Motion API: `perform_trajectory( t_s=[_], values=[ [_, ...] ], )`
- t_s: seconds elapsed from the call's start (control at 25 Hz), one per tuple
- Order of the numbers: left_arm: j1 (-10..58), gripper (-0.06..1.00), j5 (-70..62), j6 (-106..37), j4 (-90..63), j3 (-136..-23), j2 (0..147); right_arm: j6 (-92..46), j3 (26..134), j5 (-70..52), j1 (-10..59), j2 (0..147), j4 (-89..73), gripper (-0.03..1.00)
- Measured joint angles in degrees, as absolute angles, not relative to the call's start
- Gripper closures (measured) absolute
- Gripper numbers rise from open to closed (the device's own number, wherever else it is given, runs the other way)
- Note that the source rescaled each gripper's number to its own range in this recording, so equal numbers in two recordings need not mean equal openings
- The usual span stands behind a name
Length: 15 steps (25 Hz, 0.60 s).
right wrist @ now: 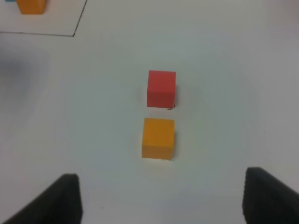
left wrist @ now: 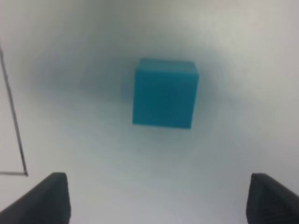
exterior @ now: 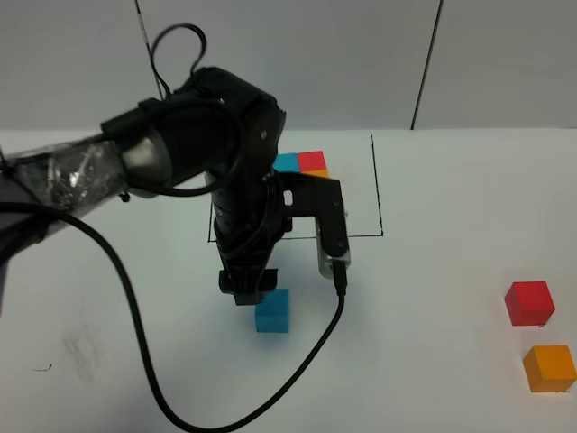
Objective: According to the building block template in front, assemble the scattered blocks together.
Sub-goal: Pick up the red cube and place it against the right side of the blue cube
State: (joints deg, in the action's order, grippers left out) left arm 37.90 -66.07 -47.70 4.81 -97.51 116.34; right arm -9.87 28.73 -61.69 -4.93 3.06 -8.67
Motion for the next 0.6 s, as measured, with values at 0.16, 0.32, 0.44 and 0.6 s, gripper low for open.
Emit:
perform_trajectory(
  t_s=[0.16,0.32,0.44,0.6],
  values=[
    [37.90,0.08,-68.01,-41.11,5.20,-99.63,110.50,-9.87,28.73,-61.64,-4.93,3.06,-8.67,0.34],
    [37.90,0.10,-68.07,-30.77,5.25,-99.64,104.33,-9.87,28.73,-61.64,-4.93,3.06,-8.67,0.34],
    [37.90,0.10,-68.11,-22.87,5.48,-99.64,100.19,-9.85,28.73,-61.64,-4.93,3.06,-8.67,0.34],
    [37.79,0.10,-68.06,-9.45,9.70,-99.64,95.24,-9.85,28.73,-61.64,-4.93,3.06,-8.67,0.34]
  ],
)
